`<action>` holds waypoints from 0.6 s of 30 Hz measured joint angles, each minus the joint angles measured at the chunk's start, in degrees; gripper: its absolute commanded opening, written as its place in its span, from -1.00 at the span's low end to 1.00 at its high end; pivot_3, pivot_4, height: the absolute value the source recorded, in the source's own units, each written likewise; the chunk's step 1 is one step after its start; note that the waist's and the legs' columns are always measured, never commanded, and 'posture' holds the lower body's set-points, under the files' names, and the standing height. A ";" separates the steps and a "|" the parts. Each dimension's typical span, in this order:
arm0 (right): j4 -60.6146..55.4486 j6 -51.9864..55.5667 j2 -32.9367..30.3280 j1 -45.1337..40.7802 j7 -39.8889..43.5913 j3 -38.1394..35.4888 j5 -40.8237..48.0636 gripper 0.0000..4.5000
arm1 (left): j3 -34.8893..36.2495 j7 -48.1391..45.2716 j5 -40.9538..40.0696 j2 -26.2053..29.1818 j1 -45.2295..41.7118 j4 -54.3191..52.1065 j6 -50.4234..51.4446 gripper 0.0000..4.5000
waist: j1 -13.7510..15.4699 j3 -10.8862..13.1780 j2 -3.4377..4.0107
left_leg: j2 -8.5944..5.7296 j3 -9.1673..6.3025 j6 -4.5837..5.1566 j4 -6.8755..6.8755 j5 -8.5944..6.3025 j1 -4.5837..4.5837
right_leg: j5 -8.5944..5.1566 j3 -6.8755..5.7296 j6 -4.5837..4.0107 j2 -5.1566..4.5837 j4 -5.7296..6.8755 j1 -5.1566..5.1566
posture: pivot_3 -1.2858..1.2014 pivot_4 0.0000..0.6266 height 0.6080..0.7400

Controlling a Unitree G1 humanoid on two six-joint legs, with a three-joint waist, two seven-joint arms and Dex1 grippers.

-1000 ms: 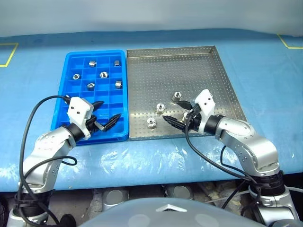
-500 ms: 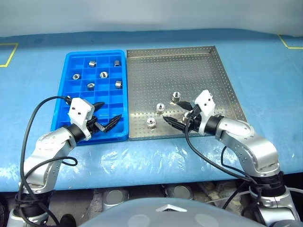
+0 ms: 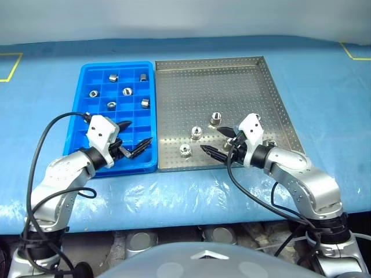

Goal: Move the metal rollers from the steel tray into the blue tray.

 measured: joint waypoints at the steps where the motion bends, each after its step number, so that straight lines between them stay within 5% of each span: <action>1: -0.12 -0.02 -0.05 0.12 -0.08 -0.28 -0.01 0.99 | -1.23 -0.72 -0.12 0.59 -2.75 0.19 1.39 1.00 | 0.10 0.00 0.00 | -0.01 -0.01 -0.01 0.02 0.00 0.00 | 0.00 -0.01 0.00 0.00 0.02 0.00 | -0.02 -0.52 1.00; 6: -0.47 -0.49 -0.23 0.30 -0.99 -1.30 -0.26 0.99 | -5.63 -3.41 -0.16 0.96 -17.04 2.85 5.50 1.00 | -0.14 0.00 0.01 | -0.01 0.00 -0.01 0.06 0.01 0.00 | 0.02 0.01 0.03 0.01 0.03 0.02 | -0.03 -0.52 1.00; 11: -1.49 -0.72 -0.20 1.80 -2.52 -2.83 -0.53 0.99 | -16.09 -8.71 2.77 -1.46 -35.24 15.19 8.72 1.00 | -0.36 -0.01 0.02 | -0.03 -0.01 0.00 0.05 0.00 -0.03 | 0.02 0.01 0.03 0.03 0.00 0.02 | -0.06 -0.52 1.00; 18: -4.78 -0.72 1.21 6.20 -5.21 -4.07 -0.50 0.99 | -28.75 -18.89 9.68 -8.92 -48.02 36.88 5.11 1.00 | -1.94 -0.02 0.07 | -0.04 0.00 0.12 0.03 -0.06 -0.09 | -0.01 0.03 0.02 0.05 -0.03 -0.04 | -0.11 -0.52 1.00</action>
